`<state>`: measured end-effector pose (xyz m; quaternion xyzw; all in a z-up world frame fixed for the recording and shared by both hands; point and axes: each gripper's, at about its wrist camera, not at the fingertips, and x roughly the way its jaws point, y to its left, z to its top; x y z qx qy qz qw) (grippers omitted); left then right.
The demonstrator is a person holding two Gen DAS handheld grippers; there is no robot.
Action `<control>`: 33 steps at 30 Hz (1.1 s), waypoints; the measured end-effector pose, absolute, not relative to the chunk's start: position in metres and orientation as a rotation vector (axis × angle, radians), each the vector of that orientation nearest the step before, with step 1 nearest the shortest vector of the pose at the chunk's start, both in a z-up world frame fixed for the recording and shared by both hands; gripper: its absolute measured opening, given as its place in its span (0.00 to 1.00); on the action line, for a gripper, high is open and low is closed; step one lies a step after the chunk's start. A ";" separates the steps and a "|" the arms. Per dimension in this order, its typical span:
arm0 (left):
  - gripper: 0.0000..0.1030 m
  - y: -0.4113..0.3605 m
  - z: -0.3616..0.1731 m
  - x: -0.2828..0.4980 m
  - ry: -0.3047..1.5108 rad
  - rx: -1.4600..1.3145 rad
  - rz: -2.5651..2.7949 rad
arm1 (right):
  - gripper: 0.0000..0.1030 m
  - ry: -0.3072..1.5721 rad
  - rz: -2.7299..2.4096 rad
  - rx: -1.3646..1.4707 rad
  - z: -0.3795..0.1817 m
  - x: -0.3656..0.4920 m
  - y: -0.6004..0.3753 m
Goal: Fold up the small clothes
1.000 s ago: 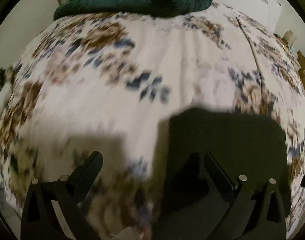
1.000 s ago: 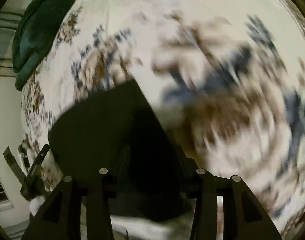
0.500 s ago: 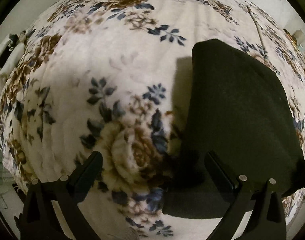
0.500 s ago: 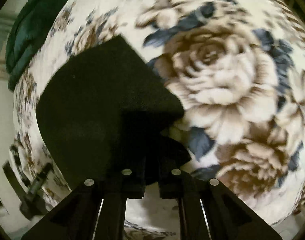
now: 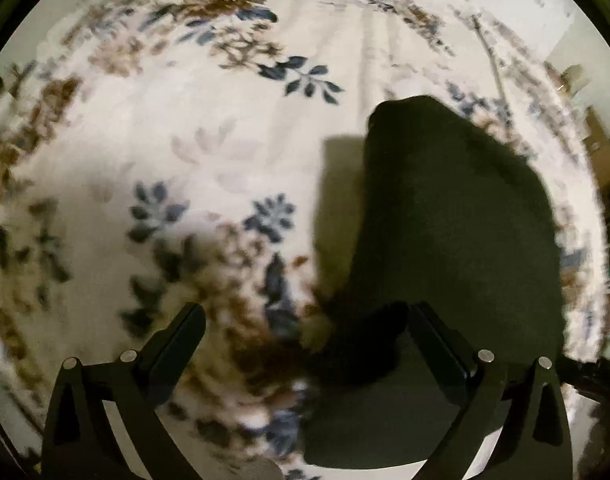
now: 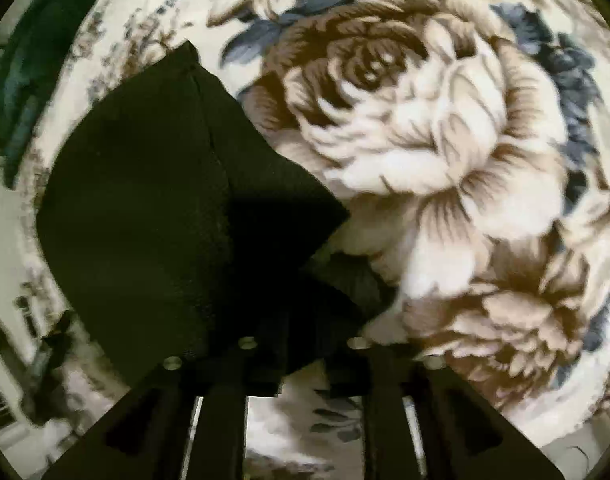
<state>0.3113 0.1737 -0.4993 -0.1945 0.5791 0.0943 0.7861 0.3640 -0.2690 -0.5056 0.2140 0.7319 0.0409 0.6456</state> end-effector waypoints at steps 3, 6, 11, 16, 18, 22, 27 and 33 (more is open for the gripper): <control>1.00 0.182 -0.513 0.315 1.237 -0.534 0.098 | 0.77 1.597 0.194 0.601 -0.503 0.384 -0.285; 1.00 0.185 -0.532 0.325 1.231 -0.655 -0.026 | 0.81 1.606 0.303 0.658 -0.530 0.408 -0.289; 1.00 0.179 -0.543 0.347 1.179 -0.718 -0.149 | 0.86 1.650 0.491 0.723 -0.571 0.432 -0.263; 0.80 0.160 -0.540 0.367 1.127 -0.709 -0.232 | 0.84 1.683 0.712 0.780 -0.583 0.430 -0.215; 0.56 0.153 -0.533 0.373 1.121 -0.679 -0.220 | 0.83 1.692 0.716 0.718 -0.585 0.430 -0.196; 0.25 0.163 -0.517 0.370 1.077 -0.726 -0.203 | 0.28 1.675 0.672 0.676 -0.580 0.433 -0.185; 0.22 0.159 -0.490 0.381 1.084 -0.693 -0.212 | 0.21 1.620 0.625 0.659 -0.547 0.429 -0.190; 0.22 0.156 -0.451 0.446 1.043 -0.663 -0.273 | 0.20 1.507 0.615 0.676 -0.493 0.465 -0.199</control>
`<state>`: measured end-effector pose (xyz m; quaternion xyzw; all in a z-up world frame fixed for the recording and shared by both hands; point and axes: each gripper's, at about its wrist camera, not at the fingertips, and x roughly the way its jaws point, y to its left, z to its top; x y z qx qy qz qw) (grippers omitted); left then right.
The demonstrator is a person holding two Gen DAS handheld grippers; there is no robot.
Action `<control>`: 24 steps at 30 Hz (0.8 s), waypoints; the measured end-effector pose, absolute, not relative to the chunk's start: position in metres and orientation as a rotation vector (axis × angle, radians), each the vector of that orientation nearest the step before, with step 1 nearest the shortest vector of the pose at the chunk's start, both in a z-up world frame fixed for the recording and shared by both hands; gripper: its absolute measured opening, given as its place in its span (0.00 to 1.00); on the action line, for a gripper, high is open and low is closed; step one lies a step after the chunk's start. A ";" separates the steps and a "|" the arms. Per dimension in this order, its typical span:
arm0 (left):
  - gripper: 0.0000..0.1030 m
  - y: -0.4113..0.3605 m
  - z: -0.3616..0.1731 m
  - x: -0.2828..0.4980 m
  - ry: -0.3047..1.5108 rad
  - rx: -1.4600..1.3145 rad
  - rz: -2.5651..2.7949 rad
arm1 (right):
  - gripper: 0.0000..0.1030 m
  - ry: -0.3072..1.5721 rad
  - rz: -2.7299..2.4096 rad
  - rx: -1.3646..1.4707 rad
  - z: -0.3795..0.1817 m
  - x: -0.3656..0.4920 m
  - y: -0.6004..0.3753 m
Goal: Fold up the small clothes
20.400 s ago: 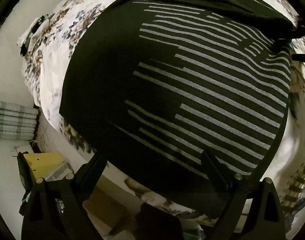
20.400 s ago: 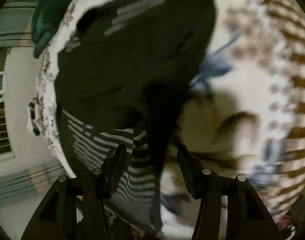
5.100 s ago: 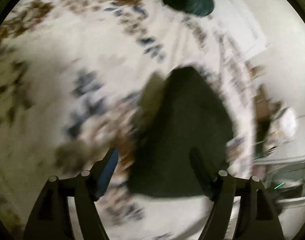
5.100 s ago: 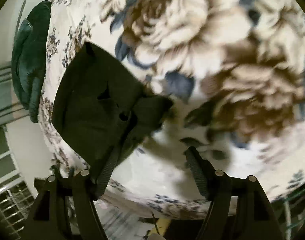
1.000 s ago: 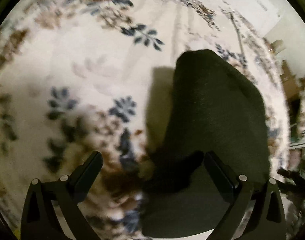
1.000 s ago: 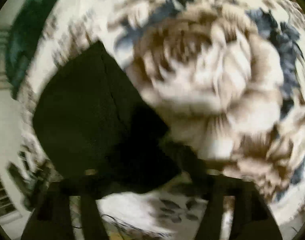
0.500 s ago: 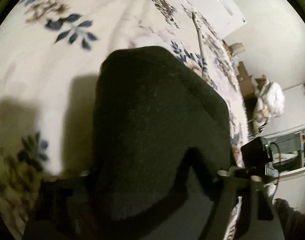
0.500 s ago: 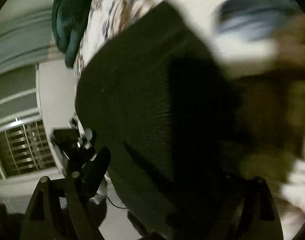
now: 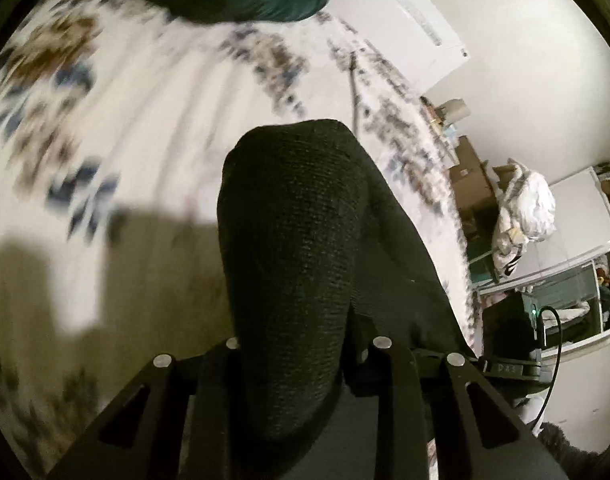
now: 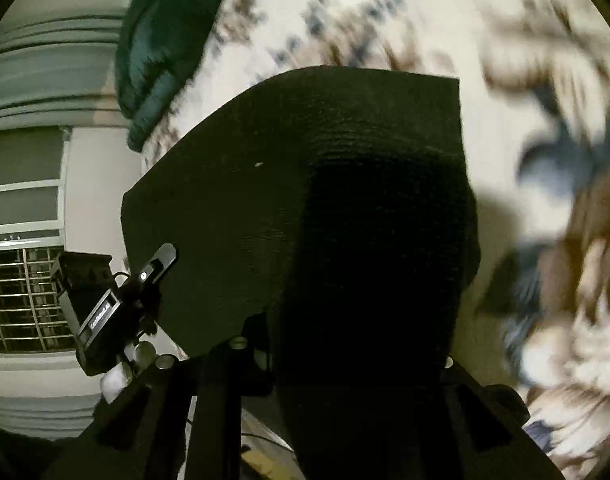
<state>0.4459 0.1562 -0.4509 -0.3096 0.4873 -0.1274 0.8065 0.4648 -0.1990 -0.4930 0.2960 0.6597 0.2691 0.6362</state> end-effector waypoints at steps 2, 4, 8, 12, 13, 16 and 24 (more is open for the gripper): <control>0.22 0.156 -0.440 0.477 1.028 -0.642 -0.293 | 0.20 1.466 0.602 0.678 -0.476 0.490 -0.204; 0.22 0.154 -0.431 0.514 1.015 -0.617 -0.311 | 0.20 1.421 0.580 0.674 -0.462 0.525 -0.207; 0.23 0.153 -0.431 0.596 1.004 -0.567 -0.343 | 0.20 1.371 0.534 0.680 -0.457 0.590 -0.209; 0.26 0.145 -0.455 0.669 1.040 -0.491 -0.346 | 0.20 1.356 0.463 0.677 -0.474 0.654 -0.212; 0.26 0.141 -0.466 0.686 1.067 -0.468 -0.338 | 0.20 1.364 0.442 0.676 -0.482 0.668 -0.214; 0.28 0.132 -0.494 0.713 1.155 -0.410 -0.306 | 0.20 1.412 0.392 0.673 -0.508 0.697 -0.214; 0.43 0.144 -0.488 0.697 1.153 -0.373 -0.222 | 0.57 1.467 0.265 0.395 -0.502 0.685 -0.218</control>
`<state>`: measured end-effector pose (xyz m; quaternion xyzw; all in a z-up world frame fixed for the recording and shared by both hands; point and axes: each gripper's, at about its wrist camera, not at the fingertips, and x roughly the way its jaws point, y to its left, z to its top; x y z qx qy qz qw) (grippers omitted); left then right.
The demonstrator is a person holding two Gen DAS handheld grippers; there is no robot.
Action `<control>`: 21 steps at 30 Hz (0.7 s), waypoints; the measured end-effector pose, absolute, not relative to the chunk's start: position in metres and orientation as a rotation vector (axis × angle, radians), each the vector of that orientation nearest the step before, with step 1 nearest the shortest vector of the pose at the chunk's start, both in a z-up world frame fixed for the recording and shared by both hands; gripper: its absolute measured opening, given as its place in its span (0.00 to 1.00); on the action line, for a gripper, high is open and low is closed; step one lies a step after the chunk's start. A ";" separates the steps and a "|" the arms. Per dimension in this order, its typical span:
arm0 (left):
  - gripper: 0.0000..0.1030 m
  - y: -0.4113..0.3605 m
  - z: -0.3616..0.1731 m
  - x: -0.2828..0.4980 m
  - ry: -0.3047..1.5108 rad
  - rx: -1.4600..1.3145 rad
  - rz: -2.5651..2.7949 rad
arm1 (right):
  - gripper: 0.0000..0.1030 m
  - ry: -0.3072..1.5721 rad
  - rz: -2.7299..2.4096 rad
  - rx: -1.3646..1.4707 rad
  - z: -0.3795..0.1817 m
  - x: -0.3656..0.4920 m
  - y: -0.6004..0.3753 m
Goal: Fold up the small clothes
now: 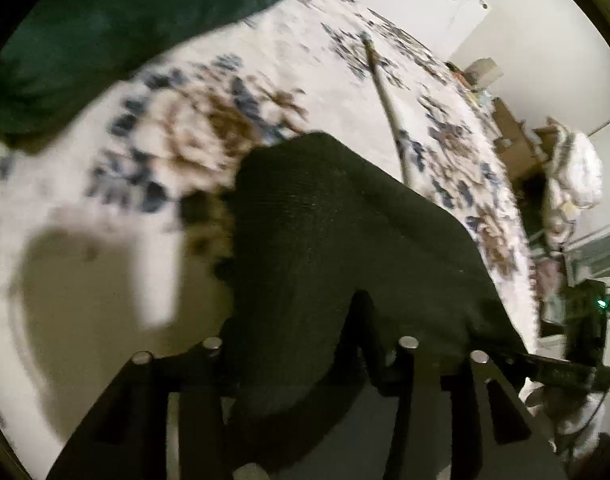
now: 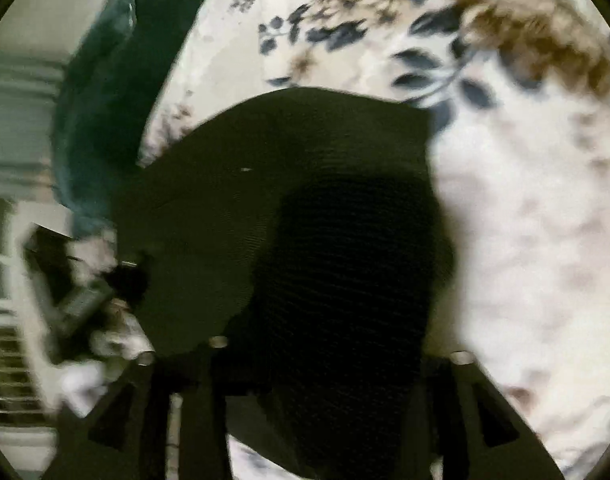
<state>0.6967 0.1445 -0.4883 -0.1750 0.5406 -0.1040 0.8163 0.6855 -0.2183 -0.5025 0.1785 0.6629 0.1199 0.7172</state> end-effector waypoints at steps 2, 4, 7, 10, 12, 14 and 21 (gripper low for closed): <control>0.50 0.150 -0.479 0.689 1.133 -0.317 -0.149 | 0.72 1.459 0.182 0.299 -0.495 0.672 -0.227; 0.57 0.154 -0.470 0.678 1.106 -0.259 -0.078 | 0.79 1.447 0.105 0.198 -0.489 0.659 -0.233; 0.73 0.154 -0.454 0.656 1.067 -0.185 -0.001 | 0.84 1.406 0.005 0.079 -0.476 0.638 -0.233; 1.00 0.140 -0.438 0.630 1.054 -0.097 0.075 | 1.00 1.354 -0.068 0.007 -0.453 0.615 -0.233; 1.00 0.129 -0.428 0.612 1.052 -0.050 0.121 | 1.00 1.320 -0.106 -0.038 -0.436 0.600 -0.224; 1.00 0.119 -0.416 0.596 1.051 -0.047 0.134 | 1.00 1.290 -0.136 -0.067 -0.419 0.590 -0.214; 1.00 0.087 -0.348 0.540 1.004 -0.061 0.099 | 1.00 1.180 -0.189 -0.098 -0.328 0.520 -0.205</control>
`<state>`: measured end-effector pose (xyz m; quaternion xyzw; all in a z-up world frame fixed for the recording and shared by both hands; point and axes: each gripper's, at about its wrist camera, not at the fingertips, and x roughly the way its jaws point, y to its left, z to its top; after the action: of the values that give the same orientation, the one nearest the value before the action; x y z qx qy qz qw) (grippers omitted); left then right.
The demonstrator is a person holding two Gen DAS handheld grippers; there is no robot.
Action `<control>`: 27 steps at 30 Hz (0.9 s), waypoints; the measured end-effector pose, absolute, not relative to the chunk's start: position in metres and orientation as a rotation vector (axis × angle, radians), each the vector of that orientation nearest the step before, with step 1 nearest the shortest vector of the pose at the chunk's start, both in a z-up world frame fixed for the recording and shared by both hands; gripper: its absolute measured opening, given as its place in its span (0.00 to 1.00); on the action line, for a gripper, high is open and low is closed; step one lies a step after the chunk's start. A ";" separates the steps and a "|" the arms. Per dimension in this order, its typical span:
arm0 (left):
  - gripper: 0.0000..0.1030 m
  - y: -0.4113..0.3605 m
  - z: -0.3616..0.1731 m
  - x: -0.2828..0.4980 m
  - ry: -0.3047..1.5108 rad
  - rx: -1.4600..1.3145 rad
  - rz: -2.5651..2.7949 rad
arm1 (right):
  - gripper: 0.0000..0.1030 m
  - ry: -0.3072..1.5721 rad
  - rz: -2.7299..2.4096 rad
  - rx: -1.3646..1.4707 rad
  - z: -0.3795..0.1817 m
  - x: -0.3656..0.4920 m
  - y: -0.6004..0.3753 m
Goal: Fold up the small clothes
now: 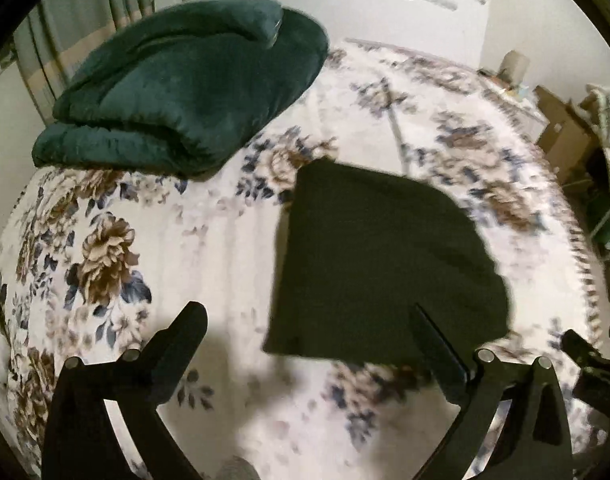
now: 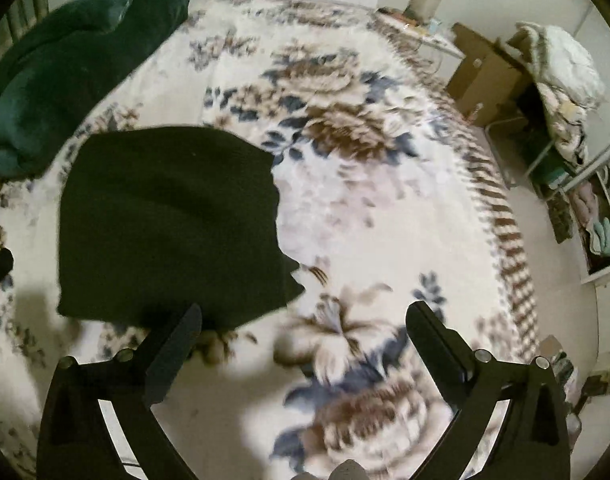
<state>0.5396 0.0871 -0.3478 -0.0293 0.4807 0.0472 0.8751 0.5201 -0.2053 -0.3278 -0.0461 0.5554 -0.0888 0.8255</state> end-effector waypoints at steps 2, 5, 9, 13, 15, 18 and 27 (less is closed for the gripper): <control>1.00 0.078 -0.320 0.520 0.979 -0.052 0.087 | 1.00 1.153 -0.194 -0.107 -0.301 0.501 -0.205; 1.00 0.068 -0.283 0.493 0.949 -0.040 0.082 | 1.00 1.119 -0.192 -0.103 -0.255 0.469 -0.204; 1.00 0.059 -0.229 0.451 0.909 -0.032 0.077 | 1.00 1.052 -0.191 -0.111 -0.188 0.424 -0.200; 1.00 0.054 -0.176 0.405 0.865 -0.034 0.078 | 1.00 0.981 -0.182 -0.110 -0.119 0.377 -0.197; 1.00 0.052 -0.149 0.383 0.834 -0.023 0.078 | 1.00 0.952 -0.175 -0.113 -0.090 0.356 -0.196; 1.00 0.049 -0.113 0.353 0.791 -0.013 0.073 | 1.00 0.907 -0.161 -0.108 -0.045 0.321 -0.194; 1.00 0.036 -0.043 0.278 0.707 -0.021 0.056 | 1.00 0.825 -0.138 -0.087 0.047 0.232 -0.193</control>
<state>0.2779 0.0358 -0.0426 -0.0102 0.3463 0.0276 0.9377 0.2322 -0.1928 0.0470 -0.0425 0.4003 -0.0670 0.9130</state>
